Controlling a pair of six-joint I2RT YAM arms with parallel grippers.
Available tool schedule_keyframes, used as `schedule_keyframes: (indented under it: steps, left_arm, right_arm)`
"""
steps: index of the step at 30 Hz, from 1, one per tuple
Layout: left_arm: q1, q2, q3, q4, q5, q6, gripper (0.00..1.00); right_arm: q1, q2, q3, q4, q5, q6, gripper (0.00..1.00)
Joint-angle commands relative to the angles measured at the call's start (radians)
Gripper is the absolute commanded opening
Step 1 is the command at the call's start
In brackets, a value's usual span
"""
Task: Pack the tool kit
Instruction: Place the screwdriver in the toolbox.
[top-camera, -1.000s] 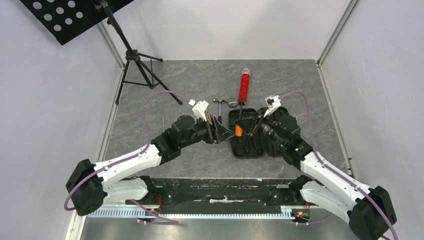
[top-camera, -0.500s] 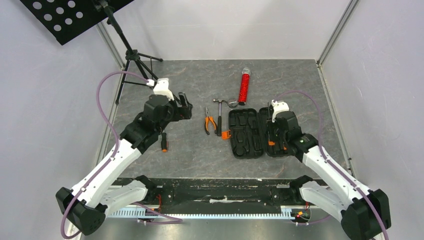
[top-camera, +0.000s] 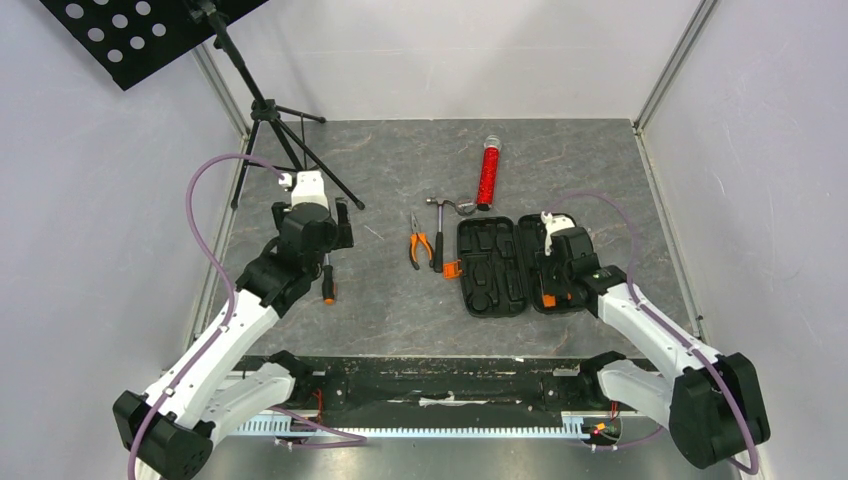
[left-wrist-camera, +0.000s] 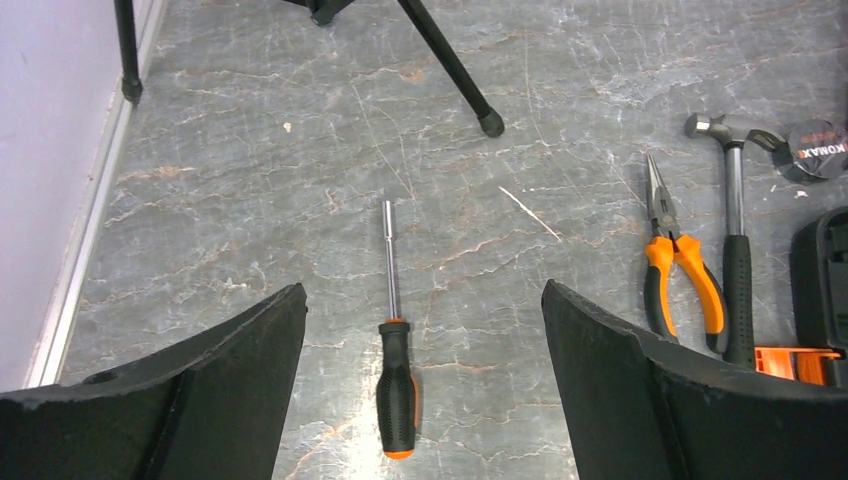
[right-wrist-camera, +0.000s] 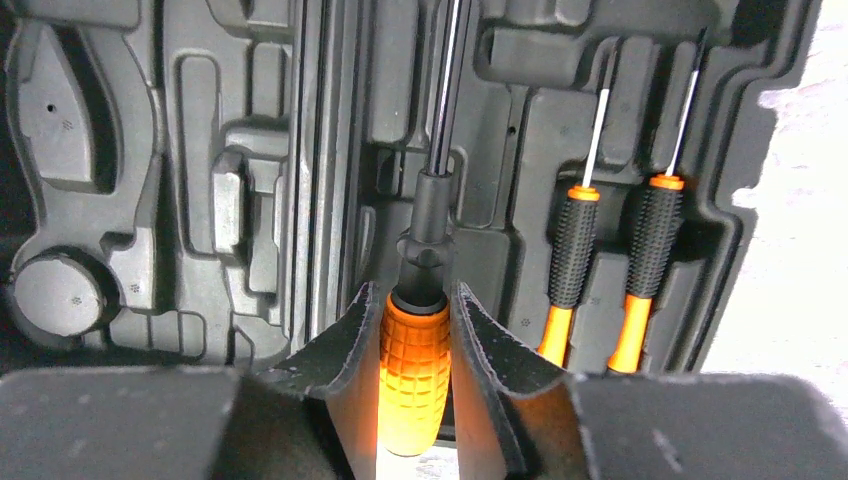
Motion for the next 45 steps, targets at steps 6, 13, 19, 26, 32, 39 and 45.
schedule_keyframes:
  steps: [6, 13, 19, 26, 32, 39, 45]
  left_arm:
    - [0.006, -0.03, -0.003, 0.04, -0.05, 0.062, 0.92]
    - [0.006, -0.027, -0.004, 0.04, -0.047, 0.065, 0.92]
    - [0.006, -0.023, -0.006, 0.042, -0.04, 0.065, 0.91]
    - [0.006, -0.02, -0.006, 0.041, -0.032, 0.064, 0.91]
    - [0.006, -0.025, -0.008, 0.042, -0.021, 0.063, 0.91]
    - [0.006, -0.029, -0.007, 0.041, -0.009, 0.062, 0.91]
    - [0.006, -0.03, -0.008, 0.041, -0.007, 0.062, 0.91]
  right_arm:
    - [-0.011, -0.002, -0.03, 0.063, -0.03, 0.031, 0.38]
    - [-0.023, -0.026, -0.019, 0.046, -0.021, 0.029, 0.5]
    - [-0.031, -0.048, 0.006, 0.041, -0.027, 0.018, 0.42]
    - [-0.032, 0.053, 0.129, 0.012, -0.022, 0.007, 0.25]
    - [-0.033, 0.152, 0.177, -0.021, -0.038, -0.002, 0.22]
    - [-0.032, 0.232, 0.166, -0.046, -0.027, -0.016, 0.21]
    - [-0.032, 0.238, 0.152, -0.1, -0.039, -0.02, 0.17]
